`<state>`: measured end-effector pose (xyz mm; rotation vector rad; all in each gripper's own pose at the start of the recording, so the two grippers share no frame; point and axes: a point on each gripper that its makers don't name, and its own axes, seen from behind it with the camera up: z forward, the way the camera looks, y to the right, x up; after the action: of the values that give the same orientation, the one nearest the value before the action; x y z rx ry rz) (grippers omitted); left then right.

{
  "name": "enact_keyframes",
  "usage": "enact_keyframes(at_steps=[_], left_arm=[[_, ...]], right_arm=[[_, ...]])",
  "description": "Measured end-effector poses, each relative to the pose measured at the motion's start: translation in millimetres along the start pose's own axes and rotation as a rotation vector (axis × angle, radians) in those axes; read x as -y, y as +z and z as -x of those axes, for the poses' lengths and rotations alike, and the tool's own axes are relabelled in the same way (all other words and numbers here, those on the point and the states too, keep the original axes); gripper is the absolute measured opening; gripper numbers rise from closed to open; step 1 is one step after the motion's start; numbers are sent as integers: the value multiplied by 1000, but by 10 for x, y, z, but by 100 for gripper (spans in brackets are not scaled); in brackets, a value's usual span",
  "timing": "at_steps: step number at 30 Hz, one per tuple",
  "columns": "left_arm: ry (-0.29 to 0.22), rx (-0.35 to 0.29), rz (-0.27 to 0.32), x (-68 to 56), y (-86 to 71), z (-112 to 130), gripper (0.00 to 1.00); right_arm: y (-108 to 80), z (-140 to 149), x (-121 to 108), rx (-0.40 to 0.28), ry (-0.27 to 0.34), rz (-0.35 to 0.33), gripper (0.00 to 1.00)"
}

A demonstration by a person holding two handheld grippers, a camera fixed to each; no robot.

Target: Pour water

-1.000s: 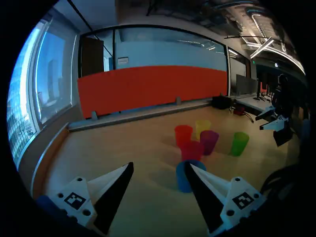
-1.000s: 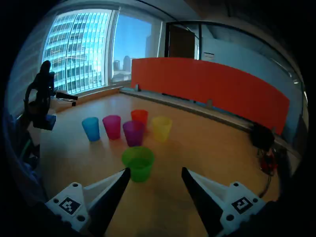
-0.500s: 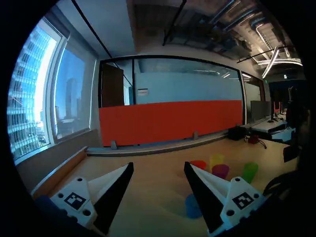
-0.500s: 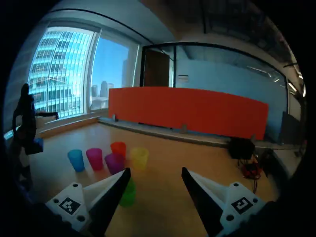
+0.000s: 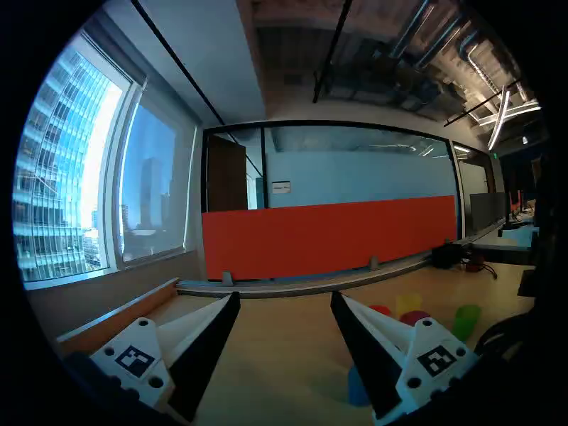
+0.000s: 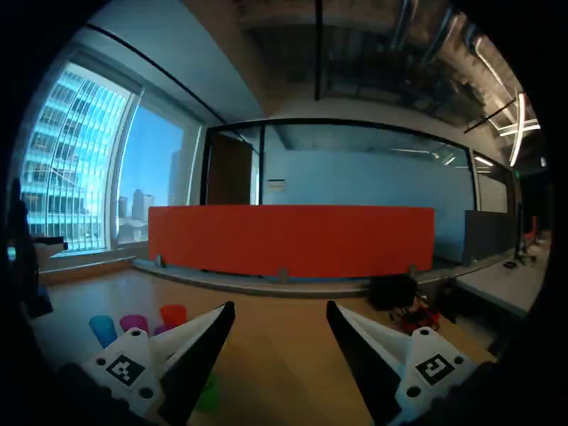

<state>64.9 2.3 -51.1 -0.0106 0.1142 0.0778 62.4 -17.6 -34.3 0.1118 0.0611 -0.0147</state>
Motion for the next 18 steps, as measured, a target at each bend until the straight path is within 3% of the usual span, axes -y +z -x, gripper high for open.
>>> enact_keyframes(at_steps=[8, 18], left_arm=[[-3, 12, -48, 62, 28, 126, 95], [27, 43, -76, 122, 93, 386, 95]], right_arm=[[-57, -48, -206, -61, 30, 125, 100], [-67, 57, -233, -58, 15, 164, 99]])
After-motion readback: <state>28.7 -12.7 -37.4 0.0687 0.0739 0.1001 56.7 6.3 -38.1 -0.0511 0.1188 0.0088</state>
